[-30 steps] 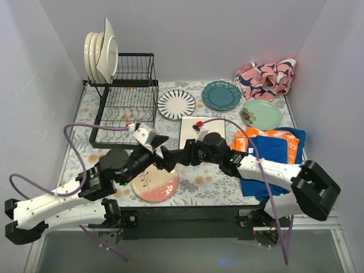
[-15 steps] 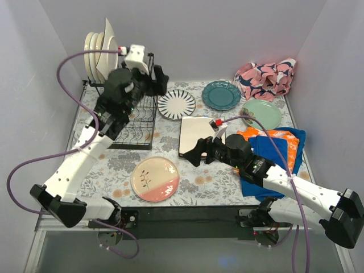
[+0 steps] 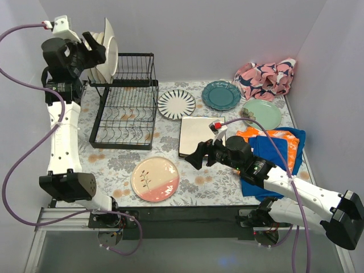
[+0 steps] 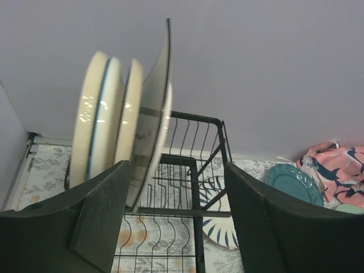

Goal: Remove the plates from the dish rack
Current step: Unload the plate from the dish rack.

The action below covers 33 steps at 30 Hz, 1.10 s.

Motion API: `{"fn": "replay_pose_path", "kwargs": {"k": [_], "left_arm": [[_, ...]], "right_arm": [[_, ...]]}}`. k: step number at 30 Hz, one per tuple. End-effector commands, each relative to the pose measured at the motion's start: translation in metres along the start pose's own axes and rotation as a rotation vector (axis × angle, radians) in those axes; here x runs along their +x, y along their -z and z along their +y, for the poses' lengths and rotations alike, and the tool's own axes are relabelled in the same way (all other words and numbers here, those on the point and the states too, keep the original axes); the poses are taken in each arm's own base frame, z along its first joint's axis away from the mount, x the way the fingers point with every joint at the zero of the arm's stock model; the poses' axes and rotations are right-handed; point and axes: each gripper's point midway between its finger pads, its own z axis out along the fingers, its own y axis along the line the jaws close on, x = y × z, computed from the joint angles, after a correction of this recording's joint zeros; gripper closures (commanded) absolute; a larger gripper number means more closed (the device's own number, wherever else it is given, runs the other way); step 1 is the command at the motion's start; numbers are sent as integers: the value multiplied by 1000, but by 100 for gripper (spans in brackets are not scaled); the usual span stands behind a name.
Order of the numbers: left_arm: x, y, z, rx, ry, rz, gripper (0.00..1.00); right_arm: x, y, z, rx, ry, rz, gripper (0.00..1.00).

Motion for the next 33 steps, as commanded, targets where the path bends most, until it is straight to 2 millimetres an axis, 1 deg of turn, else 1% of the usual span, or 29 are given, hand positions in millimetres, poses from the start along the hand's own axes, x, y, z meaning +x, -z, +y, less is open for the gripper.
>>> {"fn": "replay_pose_path", "kwargs": {"k": [1,4,5,7,8,9,10,12,13,18,21,25,28,29,31,32,33], "left_arm": [[-5,-11,9,102,78,24,36],[-7,-19,14,108,65,20,36],[-2,-25,17,104,63,32,36],[-1,-28,17,118,45,32,37],[2,-29,17,132,38,37,37],[8,-31,16,146,34,49,41],[10,-31,11,180,23,45,42],[15,-32,10,195,16,54,42],[21,-34,12,196,15,66,43],[36,-37,16,204,3,99,45],[45,-43,20,199,-11,116,49],[46,-47,19,222,-43,111,56],[43,-46,14,244,-53,103,57],[45,-48,14,245,-54,106,57],[45,-53,21,202,-91,99,57],[49,-57,19,195,-110,106,57],[49,-59,21,183,-121,106,57]], "right_arm": [[-11,0,6,-24,34,-35,4],[-10,0,3,-13,35,-34,4],[-10,1,3,-12,38,-36,4],[-11,1,1,-3,40,-44,4],[-11,1,0,2,43,-46,4],[-12,1,-1,5,48,-49,4],[-11,1,-1,7,48,-45,4],[-10,0,-3,11,52,-42,4],[-8,-1,-3,12,52,-36,4],[-5,-5,-5,17,49,-19,4],[-4,-5,-4,15,47,-17,4],[-2,-6,-6,20,46,-12,4],[0,-8,-8,28,46,-4,4],[2,-9,-9,31,44,-1,4],[3,-9,-9,31,39,3,4],[5,-9,-10,30,36,8,4],[5,-8,-9,28,36,4,4]]}}
